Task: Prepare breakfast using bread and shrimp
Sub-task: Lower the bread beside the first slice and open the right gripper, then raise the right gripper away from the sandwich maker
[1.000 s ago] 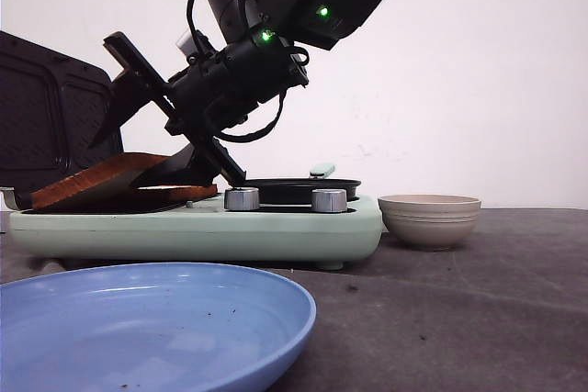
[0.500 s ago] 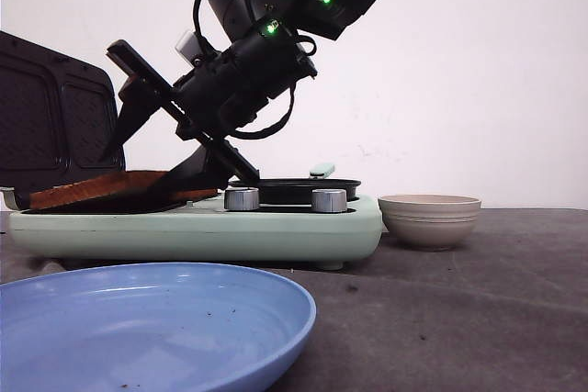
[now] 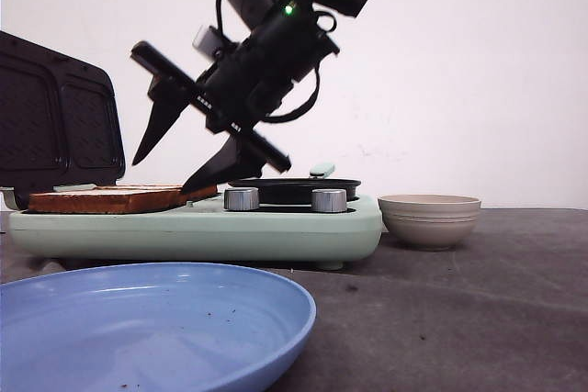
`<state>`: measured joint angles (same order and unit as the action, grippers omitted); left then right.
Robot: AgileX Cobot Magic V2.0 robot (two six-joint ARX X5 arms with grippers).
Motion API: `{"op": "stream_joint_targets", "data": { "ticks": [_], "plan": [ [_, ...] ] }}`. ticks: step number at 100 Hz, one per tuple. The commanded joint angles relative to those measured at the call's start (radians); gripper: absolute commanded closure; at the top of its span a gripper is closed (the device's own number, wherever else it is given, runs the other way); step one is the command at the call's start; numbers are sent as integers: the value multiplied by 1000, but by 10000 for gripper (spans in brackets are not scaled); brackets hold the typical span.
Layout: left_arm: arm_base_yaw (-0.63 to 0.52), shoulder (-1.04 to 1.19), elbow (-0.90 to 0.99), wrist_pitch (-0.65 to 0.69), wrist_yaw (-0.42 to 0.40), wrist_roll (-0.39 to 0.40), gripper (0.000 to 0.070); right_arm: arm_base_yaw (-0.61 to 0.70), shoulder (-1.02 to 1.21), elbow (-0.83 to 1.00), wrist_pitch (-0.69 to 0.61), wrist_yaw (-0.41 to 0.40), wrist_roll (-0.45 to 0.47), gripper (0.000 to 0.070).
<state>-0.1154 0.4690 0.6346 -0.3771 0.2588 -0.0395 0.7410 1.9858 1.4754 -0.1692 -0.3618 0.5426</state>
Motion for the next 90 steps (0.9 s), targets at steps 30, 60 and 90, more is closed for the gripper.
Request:
{"op": "stream_joint_targets", "data": {
  "ticks": [30, 60, 90],
  "plan": [
    [-1, 0, 4, 10, -20, 13, 387, -81, -214, 13, -43, 114, -124, 352],
    [-1, 0, 4, 10, -26, 13, 387, -179, -371, 12, -209, 206, -330, 352],
    [-1, 0, 4, 4, -26, 13, 387, -246, -476, -16, -332, 214, -409, 352]
  ]
}}
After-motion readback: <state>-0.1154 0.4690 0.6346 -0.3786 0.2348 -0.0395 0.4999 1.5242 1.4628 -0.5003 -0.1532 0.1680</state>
